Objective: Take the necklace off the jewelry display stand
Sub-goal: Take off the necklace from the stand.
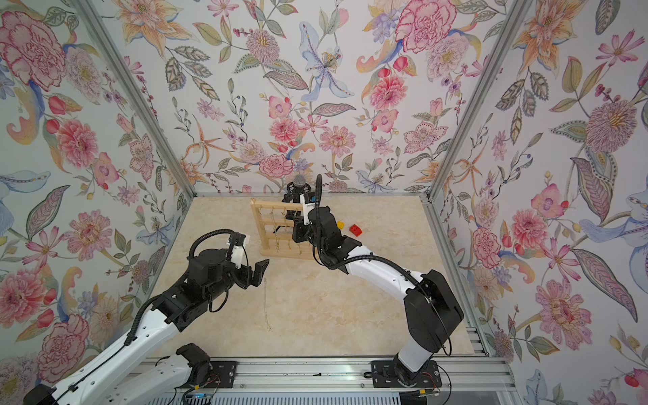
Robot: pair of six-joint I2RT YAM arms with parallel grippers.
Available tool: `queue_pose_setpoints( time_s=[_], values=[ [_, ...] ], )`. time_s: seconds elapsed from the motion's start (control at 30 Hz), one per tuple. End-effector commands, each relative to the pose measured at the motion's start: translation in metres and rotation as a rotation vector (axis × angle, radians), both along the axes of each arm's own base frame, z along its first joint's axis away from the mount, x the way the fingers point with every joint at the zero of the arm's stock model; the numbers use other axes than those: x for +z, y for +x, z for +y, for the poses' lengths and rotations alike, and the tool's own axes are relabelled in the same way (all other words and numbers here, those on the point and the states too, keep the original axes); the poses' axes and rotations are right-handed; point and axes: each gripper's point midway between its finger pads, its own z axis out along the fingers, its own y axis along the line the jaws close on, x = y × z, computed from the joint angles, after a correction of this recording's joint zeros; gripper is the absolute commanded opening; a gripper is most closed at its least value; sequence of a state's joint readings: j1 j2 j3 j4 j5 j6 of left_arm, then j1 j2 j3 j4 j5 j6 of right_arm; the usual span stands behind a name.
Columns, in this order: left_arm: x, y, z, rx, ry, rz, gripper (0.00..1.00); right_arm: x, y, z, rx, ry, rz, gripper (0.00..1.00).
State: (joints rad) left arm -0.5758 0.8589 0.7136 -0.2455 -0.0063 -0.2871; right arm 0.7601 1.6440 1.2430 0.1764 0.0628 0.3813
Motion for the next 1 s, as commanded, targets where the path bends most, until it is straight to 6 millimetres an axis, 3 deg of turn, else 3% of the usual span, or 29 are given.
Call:
queue_pose_setpoints(
  time_s=[0.0,0.97],
  values=[
    [0.0,0.001,0.004,0.005,0.008,-0.011,0.99,0.022,-0.003,-0.001,0.015,0.052,-0.03,0.0],
    [0.0,0.001,0.005,0.009,0.009,-0.013,0.99,0.051,-0.018,-0.005,0.071,0.107,-0.083,0.0]
  ],
)
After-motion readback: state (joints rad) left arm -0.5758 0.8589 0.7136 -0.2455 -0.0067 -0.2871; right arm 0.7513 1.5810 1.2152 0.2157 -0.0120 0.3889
